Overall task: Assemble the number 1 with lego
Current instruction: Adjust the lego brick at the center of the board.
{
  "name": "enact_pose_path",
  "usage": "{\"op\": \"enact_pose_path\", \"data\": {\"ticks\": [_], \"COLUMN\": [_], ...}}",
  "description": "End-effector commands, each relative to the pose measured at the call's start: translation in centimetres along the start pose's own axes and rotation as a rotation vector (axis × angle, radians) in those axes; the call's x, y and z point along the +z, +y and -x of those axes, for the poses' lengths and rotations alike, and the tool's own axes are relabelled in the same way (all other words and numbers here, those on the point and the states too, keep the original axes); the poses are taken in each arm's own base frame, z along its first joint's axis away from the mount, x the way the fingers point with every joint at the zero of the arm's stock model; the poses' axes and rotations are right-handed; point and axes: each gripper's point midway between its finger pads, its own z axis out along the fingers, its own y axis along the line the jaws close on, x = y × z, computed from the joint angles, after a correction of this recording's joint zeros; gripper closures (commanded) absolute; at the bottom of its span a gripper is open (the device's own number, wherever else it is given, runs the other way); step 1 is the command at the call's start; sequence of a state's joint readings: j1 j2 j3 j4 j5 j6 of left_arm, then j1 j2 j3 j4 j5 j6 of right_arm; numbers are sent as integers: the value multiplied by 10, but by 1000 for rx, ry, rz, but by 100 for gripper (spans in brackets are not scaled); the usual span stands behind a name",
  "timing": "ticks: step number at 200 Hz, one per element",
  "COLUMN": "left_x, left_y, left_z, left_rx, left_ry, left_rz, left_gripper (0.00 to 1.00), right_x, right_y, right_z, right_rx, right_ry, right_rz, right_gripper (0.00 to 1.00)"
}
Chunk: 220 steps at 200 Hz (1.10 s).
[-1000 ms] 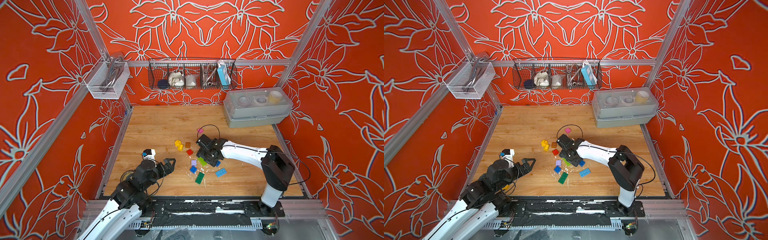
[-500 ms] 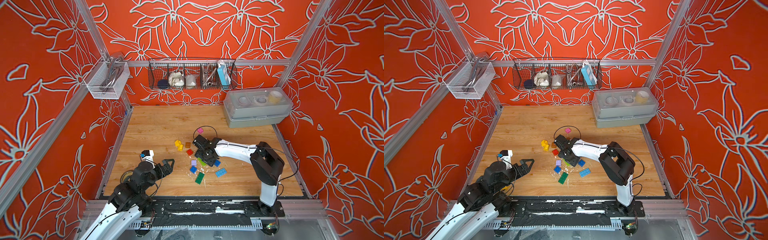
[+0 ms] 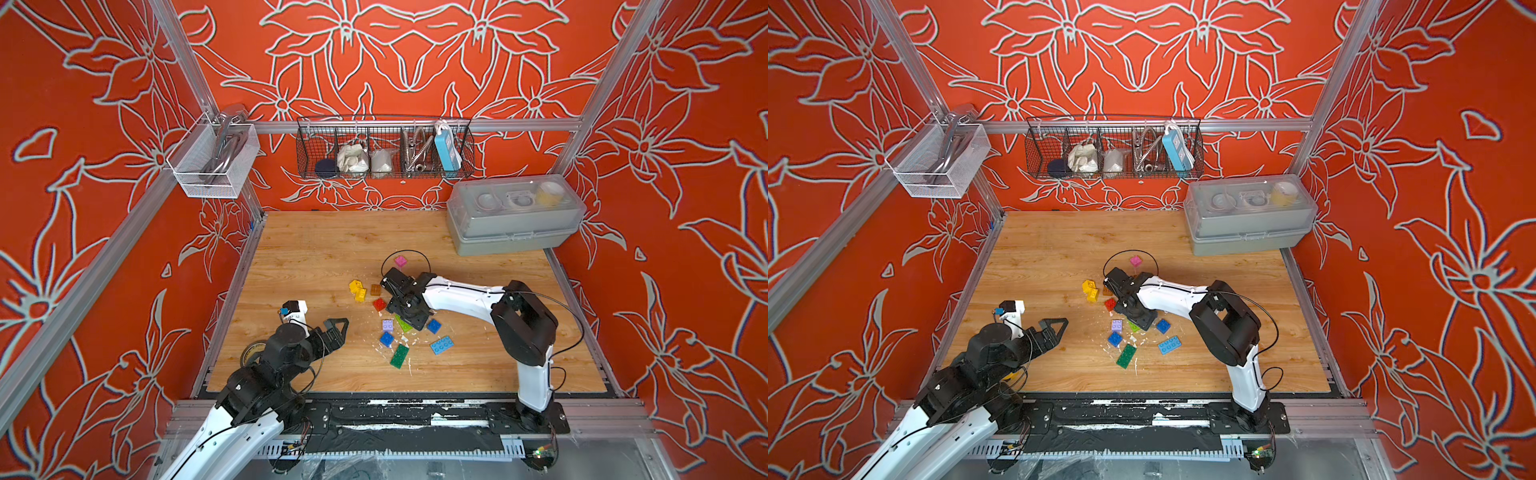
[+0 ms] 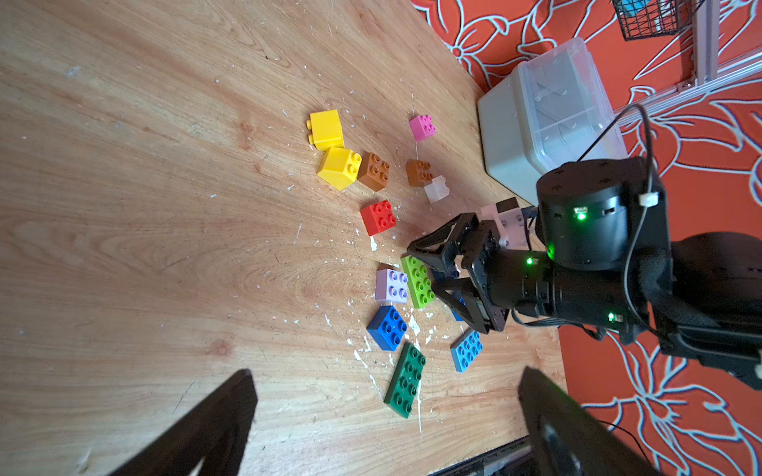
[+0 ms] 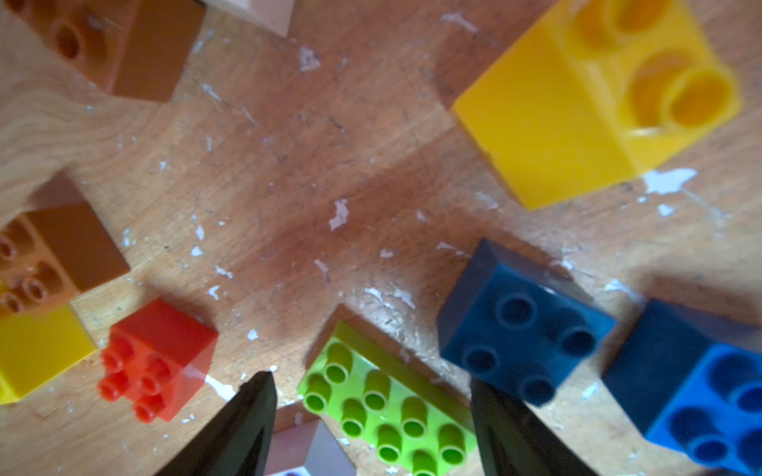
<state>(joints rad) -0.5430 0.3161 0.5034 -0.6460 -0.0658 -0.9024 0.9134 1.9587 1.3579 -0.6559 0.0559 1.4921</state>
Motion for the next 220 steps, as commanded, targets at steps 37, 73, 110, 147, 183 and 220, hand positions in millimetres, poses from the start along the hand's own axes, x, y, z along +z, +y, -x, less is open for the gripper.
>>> {"op": "enact_pose_path", "data": {"ticks": [37,73,110,147,183,220], "left_x": [1,-2,-4,-5,-4,-4], "left_y": [3,6,8,8,8,8], "left_z": [-1,-1,-1,0,0,1], "left_rx": [2,-5,-9,-11,-11,-13], "left_ry": [-1,-12,-19,-23,-23,-28], "left_rz": [2,3,4,2,5,6], "left_gripper": [1,1,1,1,1,1], "right_x": [-3,0,9,12,21,7], "right_y": [-14,-13,-3,-6,8,2], "right_z": [-20,-22,-23,-6,12,22], "right_rx": [20,31,23,31,-50,-143], "right_ry": [-12,-11,11,-14,31,-4], "right_rz": [-27,6,26,10,-9,-119], "right_gripper": [19,19,19,19,20,20]}}
